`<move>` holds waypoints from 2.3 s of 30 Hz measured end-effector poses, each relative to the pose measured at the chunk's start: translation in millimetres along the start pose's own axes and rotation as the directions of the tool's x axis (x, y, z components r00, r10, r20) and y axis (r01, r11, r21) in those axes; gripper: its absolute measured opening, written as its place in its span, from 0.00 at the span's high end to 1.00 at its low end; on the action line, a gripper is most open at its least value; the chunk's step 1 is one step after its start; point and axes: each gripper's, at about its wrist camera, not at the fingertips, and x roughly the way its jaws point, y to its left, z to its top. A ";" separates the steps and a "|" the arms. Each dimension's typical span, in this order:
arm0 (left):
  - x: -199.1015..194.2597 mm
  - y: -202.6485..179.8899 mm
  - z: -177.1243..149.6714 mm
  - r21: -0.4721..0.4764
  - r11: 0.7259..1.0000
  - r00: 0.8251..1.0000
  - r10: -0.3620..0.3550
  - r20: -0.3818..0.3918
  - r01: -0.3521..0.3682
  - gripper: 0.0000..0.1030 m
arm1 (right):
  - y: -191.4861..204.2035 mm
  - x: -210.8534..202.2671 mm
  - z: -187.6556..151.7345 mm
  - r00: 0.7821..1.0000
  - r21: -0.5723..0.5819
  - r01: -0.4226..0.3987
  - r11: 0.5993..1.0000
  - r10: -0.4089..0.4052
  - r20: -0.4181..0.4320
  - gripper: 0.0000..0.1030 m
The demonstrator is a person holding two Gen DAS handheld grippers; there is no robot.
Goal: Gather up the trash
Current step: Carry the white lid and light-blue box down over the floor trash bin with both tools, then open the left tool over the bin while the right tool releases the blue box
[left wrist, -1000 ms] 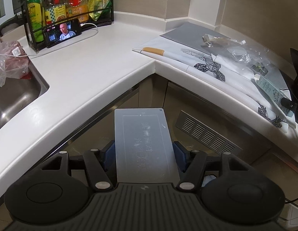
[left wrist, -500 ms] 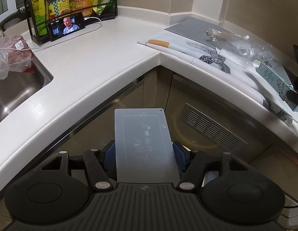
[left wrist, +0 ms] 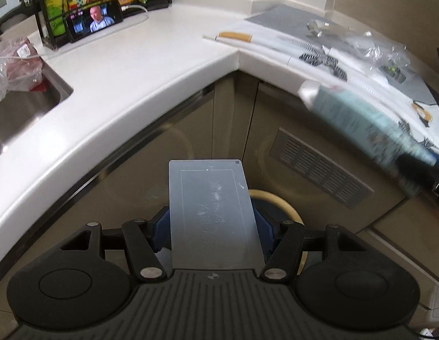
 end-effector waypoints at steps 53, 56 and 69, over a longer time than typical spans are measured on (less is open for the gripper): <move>208.2 -35.9 -43.7 0.166 0.986 0.915 0.060 -0.398 0.007 0.34 | -10.6 176.4 -125.8 0.837 -0.093 0.088 0.992 -0.125 -0.534 0.60; 213.9 -39.5 -42.2 0.174 0.985 0.913 0.070 -0.403 0.001 0.34 | -11.1 183.1 -130.0 0.831 -0.096 0.095 0.991 -0.131 -0.540 0.60; 225.9 -49.7 -45.1 0.221 0.975 0.912 0.098 -0.399 -0.008 0.07 | -19.6 197.0 -135.0 0.819 -0.103 0.131 0.986 -0.166 -0.549 0.60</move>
